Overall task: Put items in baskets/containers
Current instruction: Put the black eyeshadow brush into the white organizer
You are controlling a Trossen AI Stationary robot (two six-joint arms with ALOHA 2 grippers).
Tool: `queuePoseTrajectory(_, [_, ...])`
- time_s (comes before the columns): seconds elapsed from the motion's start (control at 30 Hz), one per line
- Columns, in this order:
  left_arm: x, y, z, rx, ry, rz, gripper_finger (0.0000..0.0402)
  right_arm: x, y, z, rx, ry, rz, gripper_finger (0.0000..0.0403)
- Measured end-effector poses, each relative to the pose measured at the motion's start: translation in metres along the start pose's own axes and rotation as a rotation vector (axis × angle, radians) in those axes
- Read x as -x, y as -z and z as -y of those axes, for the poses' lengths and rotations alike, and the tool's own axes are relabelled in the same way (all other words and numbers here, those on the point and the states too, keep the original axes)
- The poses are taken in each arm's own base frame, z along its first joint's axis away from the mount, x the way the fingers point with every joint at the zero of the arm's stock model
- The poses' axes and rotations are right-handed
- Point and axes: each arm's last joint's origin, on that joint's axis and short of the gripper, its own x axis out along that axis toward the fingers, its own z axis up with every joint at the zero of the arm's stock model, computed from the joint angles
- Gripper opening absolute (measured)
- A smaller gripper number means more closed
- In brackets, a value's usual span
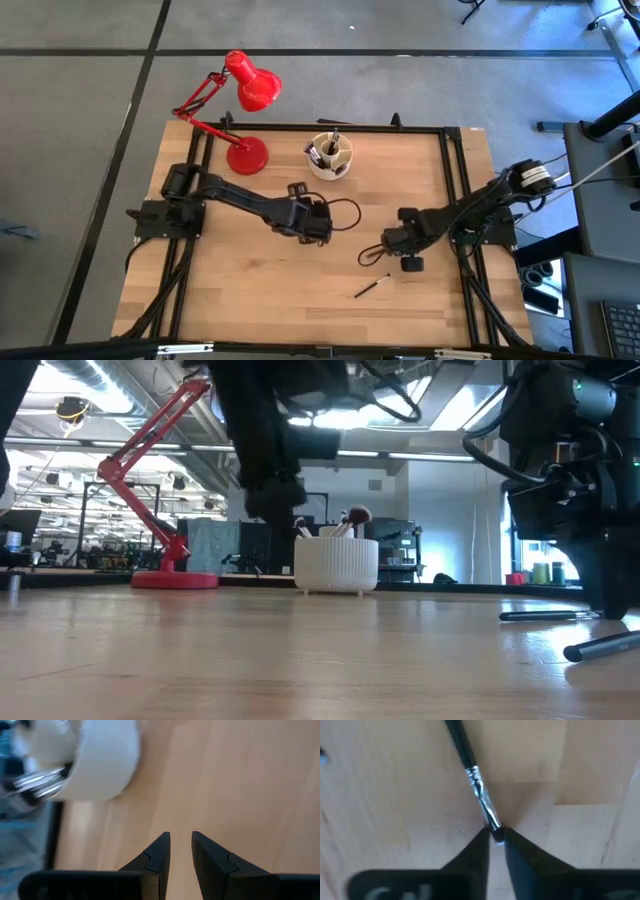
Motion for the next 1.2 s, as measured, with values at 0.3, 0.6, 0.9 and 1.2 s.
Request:
queuePoseTrajectory(0.3, [0.004, 0.049, -0.018, 0.195, -0.05, 0.051, 0.0074, 0.005, -0.002, 0.002, 0.051, 0.091, -0.006, 0.0009])
queuePoseTrajectory(0.6, [-0.022, 0.106, -0.014, 0.411, 0.011, 0.204, 0.0074, 0.059, -0.033, 0.026, 0.419, 0.763, -0.026, 0.0003])
queuePoseTrajectory(0.9, [-0.034, 0.125, -0.01, 0.442, 0.005, 0.242, 0.0074, 0.121, -0.081, 0.094, 0.702, 1.237, -0.405, 0.0003])
queuePoseTrajectory(1.2, [-0.036, 0.133, -0.009, 0.421, 0.002, 0.223, 0.0074, 0.141, -0.082, 0.183, 0.537, 1.143, -0.523, 0.0003])
